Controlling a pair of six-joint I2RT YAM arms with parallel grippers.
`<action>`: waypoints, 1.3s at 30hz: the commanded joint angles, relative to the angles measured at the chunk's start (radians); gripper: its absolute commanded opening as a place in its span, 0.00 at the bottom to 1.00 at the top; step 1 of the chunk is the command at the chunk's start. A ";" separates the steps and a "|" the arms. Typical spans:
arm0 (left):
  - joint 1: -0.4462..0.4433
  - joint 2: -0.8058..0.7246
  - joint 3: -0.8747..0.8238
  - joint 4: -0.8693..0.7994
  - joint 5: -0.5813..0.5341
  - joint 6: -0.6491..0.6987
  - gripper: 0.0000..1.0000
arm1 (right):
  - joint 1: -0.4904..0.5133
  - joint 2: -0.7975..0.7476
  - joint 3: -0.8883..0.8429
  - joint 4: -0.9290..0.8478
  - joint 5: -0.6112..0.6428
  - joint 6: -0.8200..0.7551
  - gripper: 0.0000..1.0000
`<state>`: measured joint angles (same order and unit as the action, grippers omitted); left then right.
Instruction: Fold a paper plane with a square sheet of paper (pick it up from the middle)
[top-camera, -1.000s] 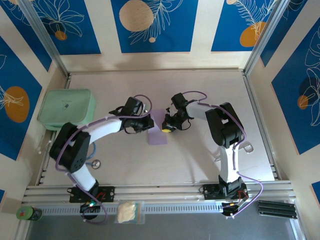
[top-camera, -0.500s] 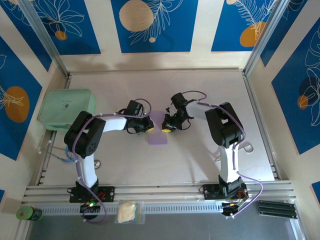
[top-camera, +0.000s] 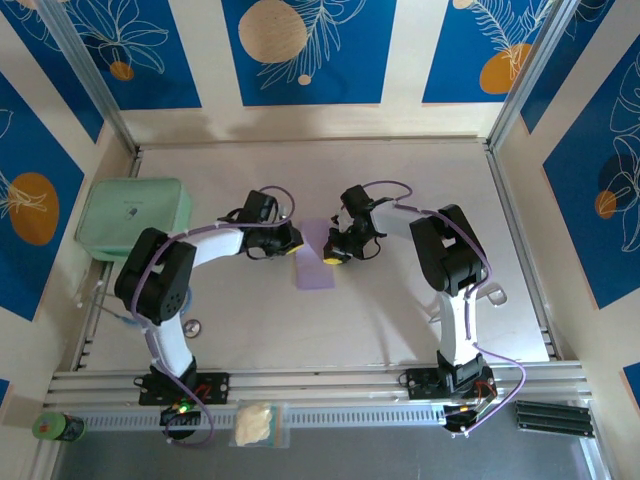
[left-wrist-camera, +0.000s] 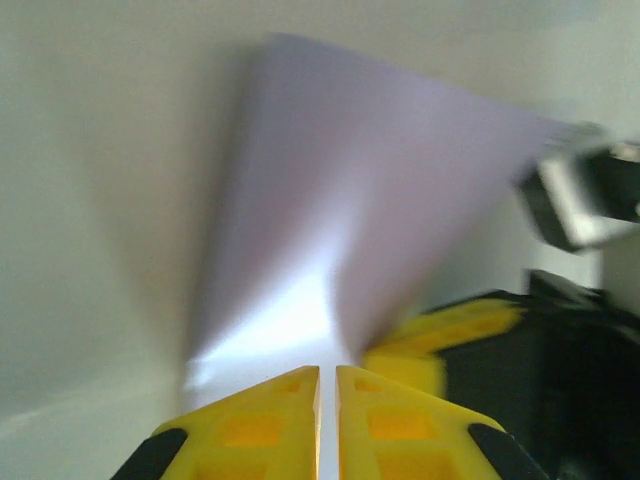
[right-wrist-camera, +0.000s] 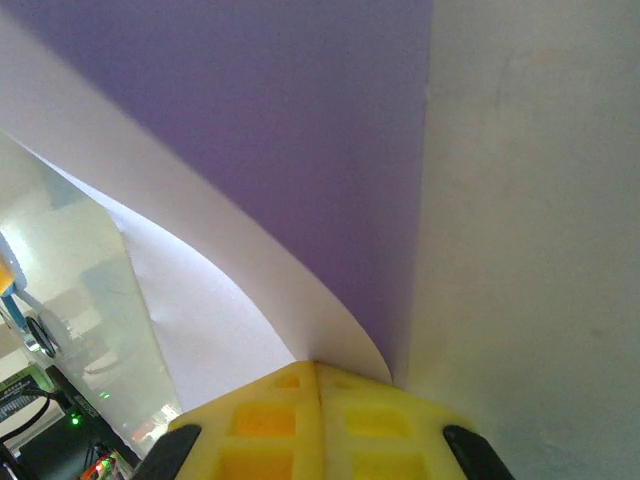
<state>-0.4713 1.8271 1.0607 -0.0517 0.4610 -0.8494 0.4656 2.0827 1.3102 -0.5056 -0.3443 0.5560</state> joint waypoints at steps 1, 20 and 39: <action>-0.016 0.040 0.033 0.060 0.045 -0.023 0.13 | -0.005 0.148 -0.087 -0.160 0.316 -0.008 0.02; 0.098 0.203 0.031 0.084 0.016 0.096 0.14 | -0.013 0.158 -0.084 -0.183 0.376 -0.024 0.01; 0.025 0.098 0.057 0.163 0.081 -0.016 0.12 | -0.015 0.154 -0.090 -0.185 0.386 -0.026 0.01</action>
<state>-0.4305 1.9144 1.1084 0.0826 0.5461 -0.8253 0.4660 2.0846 1.3159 -0.5163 -0.3305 0.5411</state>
